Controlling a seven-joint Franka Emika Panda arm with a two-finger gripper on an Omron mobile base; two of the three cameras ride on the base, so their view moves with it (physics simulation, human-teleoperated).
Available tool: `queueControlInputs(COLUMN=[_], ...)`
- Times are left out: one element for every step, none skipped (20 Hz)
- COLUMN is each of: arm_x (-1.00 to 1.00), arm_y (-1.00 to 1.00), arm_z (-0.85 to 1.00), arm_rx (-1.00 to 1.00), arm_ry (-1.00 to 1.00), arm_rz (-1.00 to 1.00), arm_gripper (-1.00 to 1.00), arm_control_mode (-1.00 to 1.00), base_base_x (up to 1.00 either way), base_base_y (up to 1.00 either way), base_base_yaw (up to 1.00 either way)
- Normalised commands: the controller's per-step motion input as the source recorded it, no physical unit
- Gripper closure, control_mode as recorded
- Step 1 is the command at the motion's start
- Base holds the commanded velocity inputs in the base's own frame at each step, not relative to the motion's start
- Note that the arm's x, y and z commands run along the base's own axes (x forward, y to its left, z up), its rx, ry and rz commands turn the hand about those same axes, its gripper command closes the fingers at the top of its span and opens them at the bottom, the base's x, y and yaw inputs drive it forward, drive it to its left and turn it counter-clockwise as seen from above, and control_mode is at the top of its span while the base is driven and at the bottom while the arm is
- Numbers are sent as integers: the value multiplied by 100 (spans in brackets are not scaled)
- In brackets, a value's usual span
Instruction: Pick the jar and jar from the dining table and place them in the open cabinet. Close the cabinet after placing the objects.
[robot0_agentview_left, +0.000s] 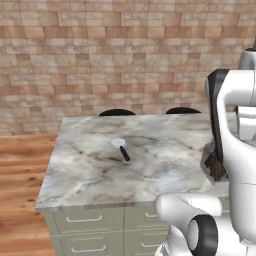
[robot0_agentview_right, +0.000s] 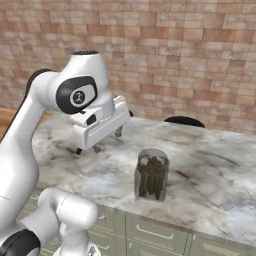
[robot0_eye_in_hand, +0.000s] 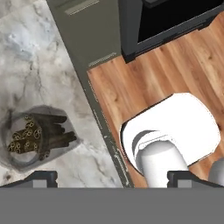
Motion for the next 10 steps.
queueControlInputs(arm_x=[11,18,31,36,36,25,26,29,22,0], arm_y=[-3,-3,0,0,0,0,0,0,0,0], arm_z=[-12,-10,-11,-12,-7,-1,-1,-10,-12,-6], arm_rx=[9,10,9,7,7,8,8,8,7,8], arm_ry=[4,4,8,10,8,3,4,7,5,0], arm_rz=[0,0,0,0,0,0,0,0,0,0], arm_gripper=[-100,-100,-100,-100,-100,-100,-100,-100,-100,-100], arm_control_mode=[-100,-100,-100,-100,-100,-100,-100,-100,-100,-100], base_base_x=[0,0,0,0,0,0,0,0,0,0], base_base_y=[0,0,0,0,0,0,0,0,0,0], base_base_yaw=[0,0,0,0,0,0,0,0,0,0])
